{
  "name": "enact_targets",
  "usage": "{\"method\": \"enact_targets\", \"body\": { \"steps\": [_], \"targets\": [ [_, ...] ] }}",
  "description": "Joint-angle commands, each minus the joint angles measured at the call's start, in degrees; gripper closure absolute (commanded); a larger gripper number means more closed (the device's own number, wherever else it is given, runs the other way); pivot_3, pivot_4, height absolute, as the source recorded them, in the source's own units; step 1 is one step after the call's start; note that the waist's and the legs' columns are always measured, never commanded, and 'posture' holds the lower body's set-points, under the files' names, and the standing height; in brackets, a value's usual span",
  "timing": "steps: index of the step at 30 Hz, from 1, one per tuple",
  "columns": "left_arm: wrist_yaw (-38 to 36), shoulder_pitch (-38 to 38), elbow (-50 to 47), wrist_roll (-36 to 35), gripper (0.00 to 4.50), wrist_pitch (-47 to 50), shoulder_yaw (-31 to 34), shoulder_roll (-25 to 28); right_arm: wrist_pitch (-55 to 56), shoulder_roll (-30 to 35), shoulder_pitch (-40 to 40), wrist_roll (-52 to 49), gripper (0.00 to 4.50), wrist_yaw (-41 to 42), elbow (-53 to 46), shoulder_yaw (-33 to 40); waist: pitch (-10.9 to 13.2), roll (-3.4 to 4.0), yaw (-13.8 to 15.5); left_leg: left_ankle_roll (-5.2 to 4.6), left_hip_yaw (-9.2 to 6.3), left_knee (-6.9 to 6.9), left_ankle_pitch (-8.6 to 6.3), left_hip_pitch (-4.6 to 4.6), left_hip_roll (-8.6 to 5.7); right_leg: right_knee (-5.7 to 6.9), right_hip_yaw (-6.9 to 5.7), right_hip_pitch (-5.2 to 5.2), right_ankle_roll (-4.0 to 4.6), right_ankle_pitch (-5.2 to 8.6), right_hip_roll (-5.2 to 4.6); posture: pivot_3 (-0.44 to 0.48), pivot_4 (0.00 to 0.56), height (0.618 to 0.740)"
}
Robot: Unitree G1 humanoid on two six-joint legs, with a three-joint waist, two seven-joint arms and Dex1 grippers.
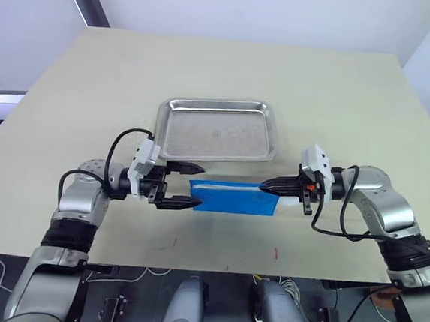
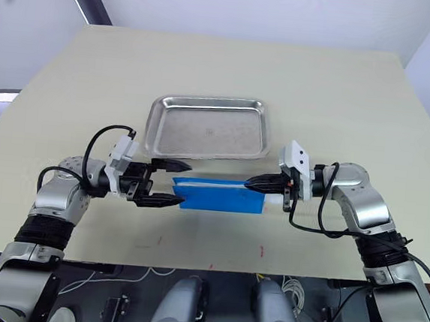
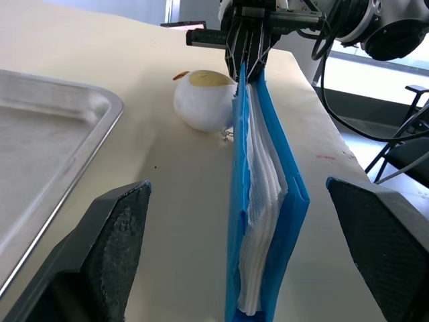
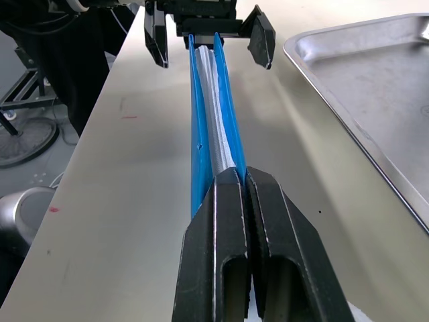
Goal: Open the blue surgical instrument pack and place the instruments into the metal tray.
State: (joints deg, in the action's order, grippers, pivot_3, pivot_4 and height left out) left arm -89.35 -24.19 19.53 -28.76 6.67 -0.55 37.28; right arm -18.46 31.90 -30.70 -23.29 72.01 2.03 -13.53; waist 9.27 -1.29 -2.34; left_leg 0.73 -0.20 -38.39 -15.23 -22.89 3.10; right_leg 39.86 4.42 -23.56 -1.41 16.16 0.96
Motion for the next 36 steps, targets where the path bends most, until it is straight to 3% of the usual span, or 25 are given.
{"method": "enact_targets", "body": {
  "steps": [1,2,5,8,15,17,18,23,26,27,36],
  "targets": [
    [-2.69,-0.46,-0.09,-1.05,1.58,-0.3,0.81,-0.34,0.37,-0.09,-0.17,-0.18,4.5,-0.15,-1.61,1.45,0.0,0.0,0.0,0.0,0.0,0.0,0.0,0.0,0.0,0.0,0.0,0.0,0.0,0.0,0.0,0.0,0.15,0.74],
    [-2.68,-0.11,-0.38,-1.06,1.87,-0.17,0.8,-0.37,0.22,-0.02,-0.05,-0.21,4.5,-0.18,-1.79,1.5,0.0,0.0,-0.02,0.0,0.0,0.0,0.0,0.0,0.0,0.0,0.0,0.0,0.0,0.0,0.0,0.0,0.15,0.74],
    [-2.74,1.22,-1.46,-0.99,3.37,0.18,0.46,-0.49,0.04,0.05,0.22,-0.27,4.5,-0.29,-2.04,1.64,0.0,0.0,-0.02,0.0,-0.01,0.0,0.0,0.0,0.0,0.0,0.0,0.0,0.0,0.0,0.0,0.0,0.15,0.74],
    [-2.79,2.13,-2.42,-1.07,4.45,0.42,0.07,-0.46,-0.21,-0.02,0.43,-0.36,4.5,-0.52,-2.41,1.7,0.0,0.0,0.02,0.0,-0.01,0.0,0.0,0.0,0.0,0.0,0.0,0.0,0.0,0.0,0.0,0.0,0.15,0.74],
    [-2.41,2.59,-2.92,-1.23,4.45,0.68,-0.27,-1.01,-1.56,-0.06,1.05,-0.71,4.5,-2.26,-3.6,3.0,0.0,0.0,0.05,0.0,-0.01,0.0,0.0,0.0,-0.01,0.0,-0.01,0.01,0.0,0.0,-0.01,0.0,0.15,0.74],
    [-2.52,2.68,-2.77,-1.17,4.5,0.56,-0.35,-1.15,-3.12,0.2,1.41,-2.39,3.81,-2.72,-4.76,4.55,0.0,0.0,0.08,0.0,-0.01,0.0,0.0,0.0,-0.02,0.0,-0.01,0.01,0.0,0.0,-0.02,0.0,0.15,0.74],
    [-2.59,2.65,-2.65,-1.12,4.5,0.49,-0.37,-1.19,-3.83,0.61,1.65,-3.23,3.68,-2.61,-5.46,5.3,0.0,0.0,0.09,0.0,-0.01,0.0,0.0,0.0,-0.03,0.0,0.0,0.01,0.0,0.0,-0.03,0.0,0.15,0.74],
    [-2.94,2.65,-2.28,-0.99,4.5,0.03,-0.38,-1.15,-7.19,3.05,2.86,-6.9,1.74,-2.28,-7.97,9.36,0.0,0.0,0.2,0.0,-0.02,0.0,0.0,-0.02,-0.03,-0.01,-0.02,0.01,0.0,0.0,-0.04,0.0,0.15,0.74],
    [-3.11,2.62,-2.07,-0.98,4.5,-0.31,-0.47,-1.11,-8.39,4.25,3.27,-8.62,0.28,-3.01,-7.55,12.27,0.0,0.0,0.18,0.0,-0.02,-0.01,0.0,-0.03,-0.04,-0.01,-0.01,0.01,-0.01,0.0,-0.05,0.0,0.15,0.74],
    [-3.13,2.59,-1.97,-0.97,4.5,-0.43,-0.54,-1.1,-7.62,4.61,3.45,-8.04,0.12,-3.25,-6.57,12.89,0.0,0.0,0.18,0.0,-0.03,0.0,0.0,-0.02,-0.04,-0.01,-0.01,0.01,-0.01,0.0,-0.04,0.0,0.15,0.74],
    [-2.95,2.57,-2.45,-0.3,4.5,-0.79,-1.06,-1.38,-0.13,5.84,5.78,1.15,0.12,-5.75,4.76,11.85,0.0,0.0,0.19,0.0,0.0,0.0,0.0,-0.03,-0.06,-0.02,0.0,0.01,-0.01,0.0,-0.05,0.0,0.15,0.74]
  ]
}}
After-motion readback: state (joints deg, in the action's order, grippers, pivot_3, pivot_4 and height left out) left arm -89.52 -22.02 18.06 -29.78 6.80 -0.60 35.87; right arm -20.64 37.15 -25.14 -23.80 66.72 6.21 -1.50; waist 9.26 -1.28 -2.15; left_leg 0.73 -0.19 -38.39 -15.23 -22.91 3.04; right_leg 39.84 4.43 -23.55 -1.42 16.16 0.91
